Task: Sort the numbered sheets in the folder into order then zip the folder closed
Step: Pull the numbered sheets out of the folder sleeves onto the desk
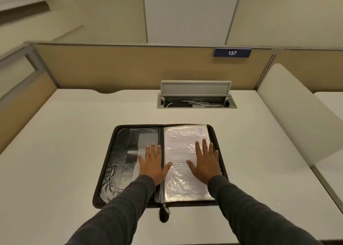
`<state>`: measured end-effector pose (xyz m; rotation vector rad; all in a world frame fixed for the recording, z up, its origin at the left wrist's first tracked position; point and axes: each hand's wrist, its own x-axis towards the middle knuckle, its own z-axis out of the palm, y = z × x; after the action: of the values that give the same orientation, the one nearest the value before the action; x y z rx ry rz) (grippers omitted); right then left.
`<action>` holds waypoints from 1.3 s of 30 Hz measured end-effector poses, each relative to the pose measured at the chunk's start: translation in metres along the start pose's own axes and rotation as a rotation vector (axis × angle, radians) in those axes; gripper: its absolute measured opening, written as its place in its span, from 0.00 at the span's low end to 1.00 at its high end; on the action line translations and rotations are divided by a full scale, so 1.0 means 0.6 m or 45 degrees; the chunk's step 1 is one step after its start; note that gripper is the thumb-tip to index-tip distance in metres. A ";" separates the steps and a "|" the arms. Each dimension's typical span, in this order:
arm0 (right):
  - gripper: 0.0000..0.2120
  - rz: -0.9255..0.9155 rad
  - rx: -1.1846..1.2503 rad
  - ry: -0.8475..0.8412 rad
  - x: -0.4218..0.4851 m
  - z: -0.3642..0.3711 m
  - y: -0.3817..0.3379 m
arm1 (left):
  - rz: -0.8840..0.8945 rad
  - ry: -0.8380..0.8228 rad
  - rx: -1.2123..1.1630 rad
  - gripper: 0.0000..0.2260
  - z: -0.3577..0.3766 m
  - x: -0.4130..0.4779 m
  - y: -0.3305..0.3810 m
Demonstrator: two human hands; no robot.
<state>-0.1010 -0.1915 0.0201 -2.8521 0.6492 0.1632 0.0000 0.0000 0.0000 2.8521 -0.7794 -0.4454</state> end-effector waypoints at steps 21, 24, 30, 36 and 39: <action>0.44 0.241 0.225 -0.258 -0.023 0.049 0.077 | -0.100 -0.112 0.149 0.51 0.087 -0.015 0.008; 0.46 0.225 0.183 -0.288 -0.033 0.056 0.087 | -0.092 -0.097 0.163 0.49 0.098 -0.023 0.017; 0.48 0.194 0.192 -0.284 -0.049 0.051 0.118 | -0.106 -0.083 0.174 0.47 0.111 -0.034 0.045; 0.41 0.275 0.327 -0.138 -0.051 0.028 0.142 | -0.111 -0.096 0.137 0.48 0.116 -0.042 0.054; 0.30 0.431 0.535 -0.080 -0.044 0.025 0.155 | -0.106 -0.130 0.128 0.48 0.108 -0.036 0.052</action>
<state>-0.1666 -0.2592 -0.0069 -2.3146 1.0149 0.1470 -0.0535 -0.0199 -0.0488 2.9842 -0.7215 -0.5836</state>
